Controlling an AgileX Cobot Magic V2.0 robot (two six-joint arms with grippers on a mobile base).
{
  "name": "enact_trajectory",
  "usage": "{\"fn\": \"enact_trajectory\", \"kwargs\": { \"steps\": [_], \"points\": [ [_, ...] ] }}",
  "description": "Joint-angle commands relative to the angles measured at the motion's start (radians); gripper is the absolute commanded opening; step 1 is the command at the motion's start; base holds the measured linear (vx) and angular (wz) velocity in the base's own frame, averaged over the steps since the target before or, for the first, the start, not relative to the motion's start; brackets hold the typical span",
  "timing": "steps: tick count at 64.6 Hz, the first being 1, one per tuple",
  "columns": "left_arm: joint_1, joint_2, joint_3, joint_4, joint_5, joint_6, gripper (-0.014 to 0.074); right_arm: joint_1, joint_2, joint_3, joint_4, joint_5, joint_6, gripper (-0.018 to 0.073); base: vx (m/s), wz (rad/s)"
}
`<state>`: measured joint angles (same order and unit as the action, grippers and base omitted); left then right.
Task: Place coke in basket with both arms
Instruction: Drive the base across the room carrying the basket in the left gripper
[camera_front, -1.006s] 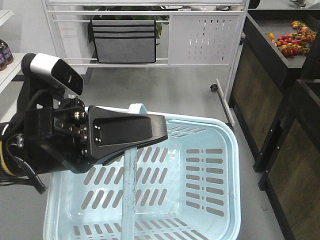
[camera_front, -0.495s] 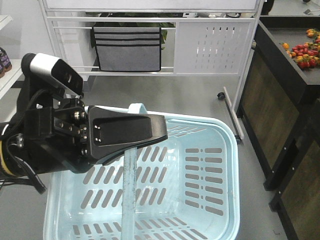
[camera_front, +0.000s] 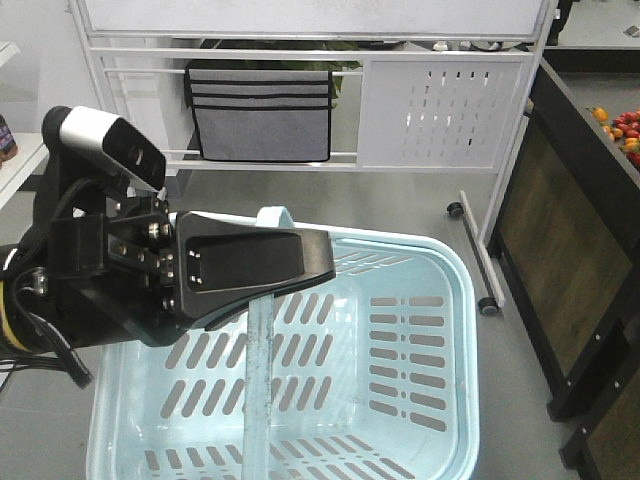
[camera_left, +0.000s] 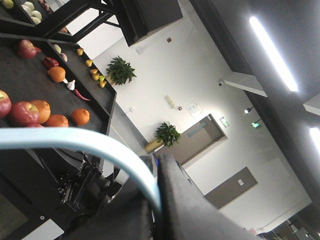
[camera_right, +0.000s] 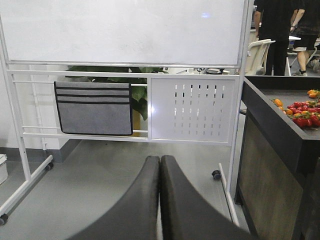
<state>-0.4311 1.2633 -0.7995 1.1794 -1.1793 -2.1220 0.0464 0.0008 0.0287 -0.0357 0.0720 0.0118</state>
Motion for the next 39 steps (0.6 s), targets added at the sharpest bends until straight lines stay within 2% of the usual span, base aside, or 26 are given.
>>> {"fn": "enact_trajectory", "kwargs": {
  "steps": [1, 39],
  "points": [
    [-0.007, -0.027, -0.028, -0.084, -0.194, 0.012, -0.0006, -0.006, 0.017, 0.005, -0.008, -0.072, -0.002, -0.001, 0.23, 0.01],
    [-0.007, -0.027, -0.028, -0.084, -0.194, 0.012, -0.0006, -0.006, 0.017, 0.005, -0.008, -0.072, -0.002, -0.001, 0.24, 0.02]
  ]
}}
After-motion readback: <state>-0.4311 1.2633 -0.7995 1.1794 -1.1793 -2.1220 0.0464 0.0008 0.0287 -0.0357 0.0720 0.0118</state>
